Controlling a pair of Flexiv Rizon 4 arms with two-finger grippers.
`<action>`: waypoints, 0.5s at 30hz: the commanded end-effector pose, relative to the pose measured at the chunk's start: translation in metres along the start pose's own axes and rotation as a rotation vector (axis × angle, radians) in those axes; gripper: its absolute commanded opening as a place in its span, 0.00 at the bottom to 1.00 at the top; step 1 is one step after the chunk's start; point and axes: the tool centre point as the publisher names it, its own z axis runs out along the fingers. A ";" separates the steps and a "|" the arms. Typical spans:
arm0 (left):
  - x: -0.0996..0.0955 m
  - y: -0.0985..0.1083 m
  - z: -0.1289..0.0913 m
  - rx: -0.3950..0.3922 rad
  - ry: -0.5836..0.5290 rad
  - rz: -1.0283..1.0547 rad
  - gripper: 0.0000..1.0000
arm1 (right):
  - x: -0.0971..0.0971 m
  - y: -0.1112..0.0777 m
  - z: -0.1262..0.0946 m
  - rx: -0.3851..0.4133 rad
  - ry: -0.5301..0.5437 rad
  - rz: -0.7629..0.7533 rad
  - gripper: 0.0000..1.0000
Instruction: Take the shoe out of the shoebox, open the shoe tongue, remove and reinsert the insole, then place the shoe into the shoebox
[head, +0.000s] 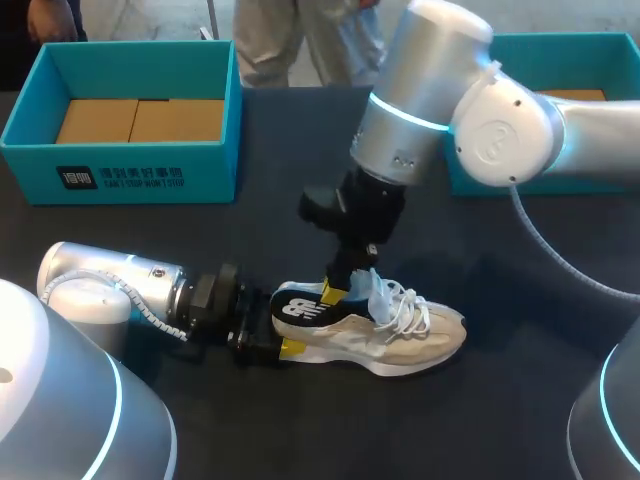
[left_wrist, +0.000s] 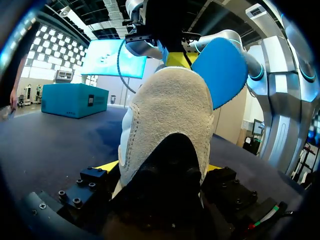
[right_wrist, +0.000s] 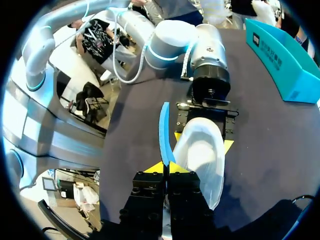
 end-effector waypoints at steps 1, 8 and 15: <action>-0.002 0.004 0.001 0.000 -0.001 -0.001 0.00 | -0.009 0.013 0.006 0.045 0.022 0.003 0.07; -0.002 0.004 0.001 0.000 -0.001 -0.001 0.00 | -0.011 0.011 0.008 0.046 0.046 0.019 0.26; -0.002 0.004 0.001 0.000 -0.001 -0.001 0.00 | -0.009 0.002 0.008 0.017 0.041 0.131 0.35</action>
